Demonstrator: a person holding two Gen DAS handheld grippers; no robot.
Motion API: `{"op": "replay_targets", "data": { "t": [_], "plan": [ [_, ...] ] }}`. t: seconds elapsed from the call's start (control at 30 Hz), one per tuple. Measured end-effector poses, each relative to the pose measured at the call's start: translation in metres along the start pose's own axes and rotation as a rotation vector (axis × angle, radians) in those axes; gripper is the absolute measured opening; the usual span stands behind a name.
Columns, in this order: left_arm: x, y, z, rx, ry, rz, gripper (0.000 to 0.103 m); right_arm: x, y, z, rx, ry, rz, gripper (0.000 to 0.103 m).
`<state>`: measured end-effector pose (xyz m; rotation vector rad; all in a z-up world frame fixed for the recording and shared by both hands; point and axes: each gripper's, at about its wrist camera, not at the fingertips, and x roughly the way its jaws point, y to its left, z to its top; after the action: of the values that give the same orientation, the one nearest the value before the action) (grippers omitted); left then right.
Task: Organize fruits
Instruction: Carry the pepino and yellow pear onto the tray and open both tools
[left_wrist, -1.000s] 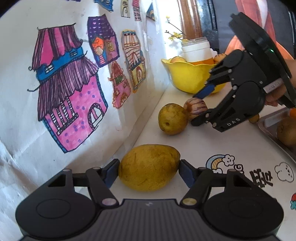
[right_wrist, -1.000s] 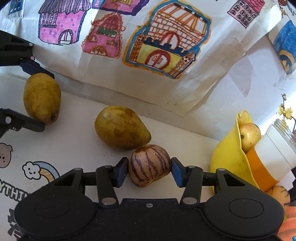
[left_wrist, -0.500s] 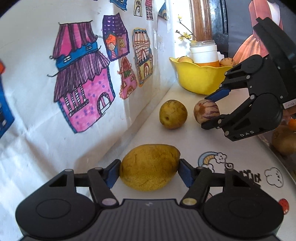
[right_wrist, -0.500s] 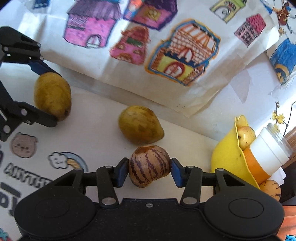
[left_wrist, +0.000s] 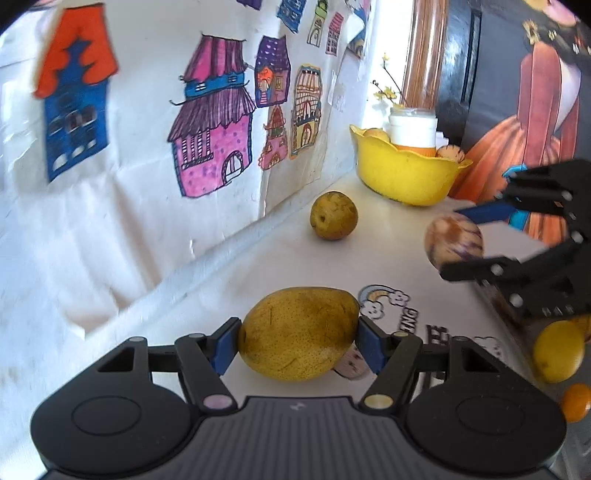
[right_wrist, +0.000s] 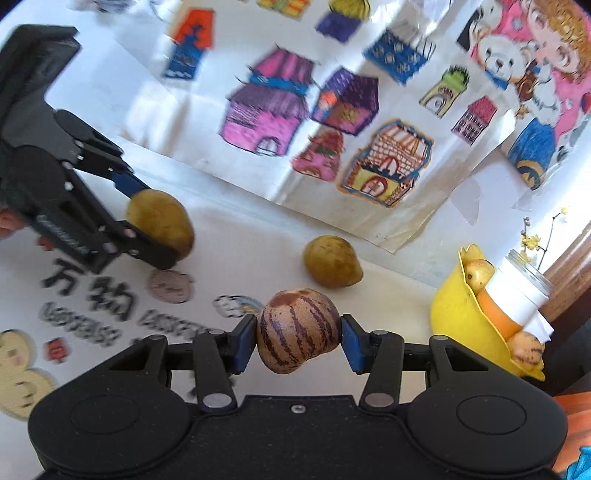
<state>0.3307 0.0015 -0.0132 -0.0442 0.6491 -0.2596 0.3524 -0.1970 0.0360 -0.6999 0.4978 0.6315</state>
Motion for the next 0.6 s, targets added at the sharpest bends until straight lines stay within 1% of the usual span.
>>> {"op": "replay_targets", "data": {
  "t": [0.1,0.33,0.5,0.6],
  "plan": [
    [-0.014,-0.008,-0.006,-0.003,-0.015,0.001,0.071,-0.024,0.009,-0.002,-0.015,-0.018,-0.007,0.050],
    [-0.050,-0.028,-0.012,-0.041,-0.064,-0.038,0.071,-0.077,0.010,-0.009,0.037,-0.065,-0.037,0.050],
    [-0.074,-0.052,-0.015,-0.039,-0.086,-0.072,0.071,-0.121,0.015,-0.027,0.094,-0.100,-0.074,0.050],
    [-0.086,-0.067,-0.019,-0.035,-0.091,-0.094,0.071,-0.145,0.019,-0.044,0.135,-0.117,-0.095,0.050]
  ]
}}
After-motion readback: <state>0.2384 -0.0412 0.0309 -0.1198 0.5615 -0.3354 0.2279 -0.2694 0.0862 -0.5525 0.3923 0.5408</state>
